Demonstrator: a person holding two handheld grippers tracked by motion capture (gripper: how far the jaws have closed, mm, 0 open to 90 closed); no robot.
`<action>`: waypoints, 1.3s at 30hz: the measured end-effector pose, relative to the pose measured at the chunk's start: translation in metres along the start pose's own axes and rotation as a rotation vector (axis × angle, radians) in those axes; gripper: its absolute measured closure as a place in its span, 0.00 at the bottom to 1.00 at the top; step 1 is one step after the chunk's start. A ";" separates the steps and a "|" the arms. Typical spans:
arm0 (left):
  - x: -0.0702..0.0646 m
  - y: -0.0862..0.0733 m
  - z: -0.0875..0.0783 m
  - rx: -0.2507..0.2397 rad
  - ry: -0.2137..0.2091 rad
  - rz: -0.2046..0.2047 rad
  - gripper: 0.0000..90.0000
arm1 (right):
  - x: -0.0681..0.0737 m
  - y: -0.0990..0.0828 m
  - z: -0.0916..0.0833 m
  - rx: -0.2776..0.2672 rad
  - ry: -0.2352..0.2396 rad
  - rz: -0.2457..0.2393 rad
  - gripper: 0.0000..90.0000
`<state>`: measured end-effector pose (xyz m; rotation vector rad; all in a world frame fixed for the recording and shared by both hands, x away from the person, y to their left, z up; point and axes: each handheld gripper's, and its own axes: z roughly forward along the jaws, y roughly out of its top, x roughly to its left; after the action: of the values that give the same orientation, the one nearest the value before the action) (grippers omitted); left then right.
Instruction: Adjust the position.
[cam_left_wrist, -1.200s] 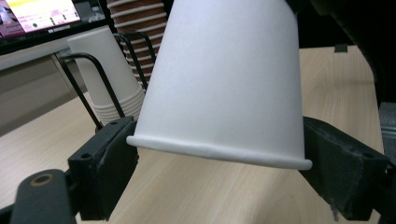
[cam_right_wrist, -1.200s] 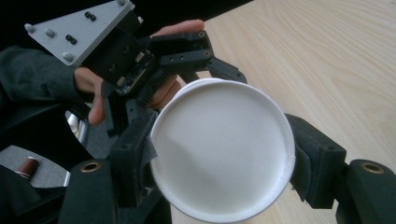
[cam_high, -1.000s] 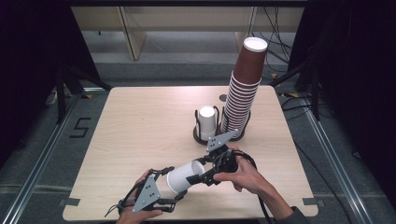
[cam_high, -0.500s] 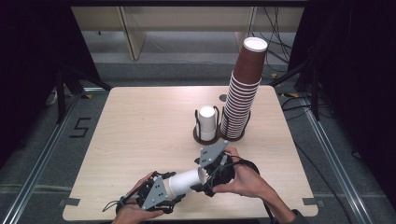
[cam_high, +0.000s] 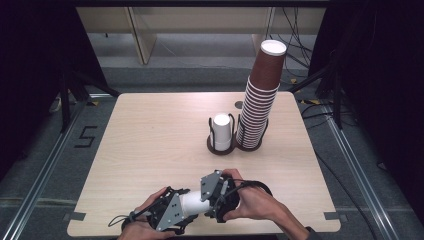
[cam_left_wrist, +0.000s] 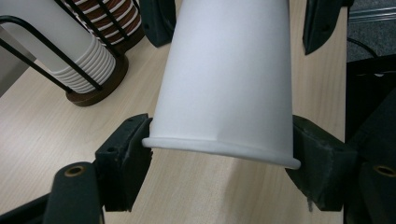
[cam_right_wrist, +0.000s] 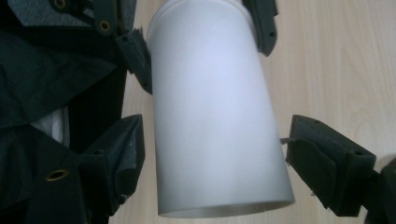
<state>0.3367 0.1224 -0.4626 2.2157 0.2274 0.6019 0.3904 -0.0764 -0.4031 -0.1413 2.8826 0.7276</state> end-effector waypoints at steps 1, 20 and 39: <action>0.000 0.000 0.000 -0.002 -0.003 0.000 0.30 | 0.001 0.001 0.002 0.011 0.006 -0.008 0.25; 0.017 -0.017 -0.006 -0.398 -0.060 -0.267 0.16 | -0.019 -0.029 -0.016 -0.213 0.093 0.023 0.37; 0.016 -0.015 -0.003 -0.457 -0.105 -0.316 0.16 | -0.019 -0.033 -0.009 -0.316 0.193 0.067 0.37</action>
<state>0.3496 0.1401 -0.4666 1.7187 0.3410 0.3225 0.4123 -0.1091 -0.4071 -0.1618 2.9397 1.2443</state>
